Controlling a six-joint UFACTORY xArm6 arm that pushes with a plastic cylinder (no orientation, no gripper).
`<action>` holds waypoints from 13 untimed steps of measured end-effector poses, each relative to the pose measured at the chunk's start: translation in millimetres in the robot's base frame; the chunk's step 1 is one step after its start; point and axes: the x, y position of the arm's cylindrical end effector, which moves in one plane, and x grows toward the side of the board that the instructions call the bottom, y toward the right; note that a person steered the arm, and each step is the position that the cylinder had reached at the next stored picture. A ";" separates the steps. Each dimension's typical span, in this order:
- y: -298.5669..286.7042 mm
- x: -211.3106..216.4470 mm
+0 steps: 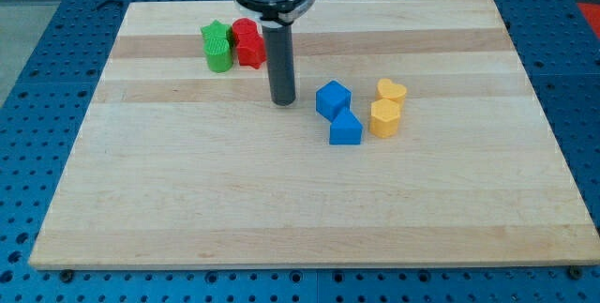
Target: Nudge the blue triangle up a bit
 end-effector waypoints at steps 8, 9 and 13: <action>54.1 129.6; 66.2 120.6; 66.3 78.4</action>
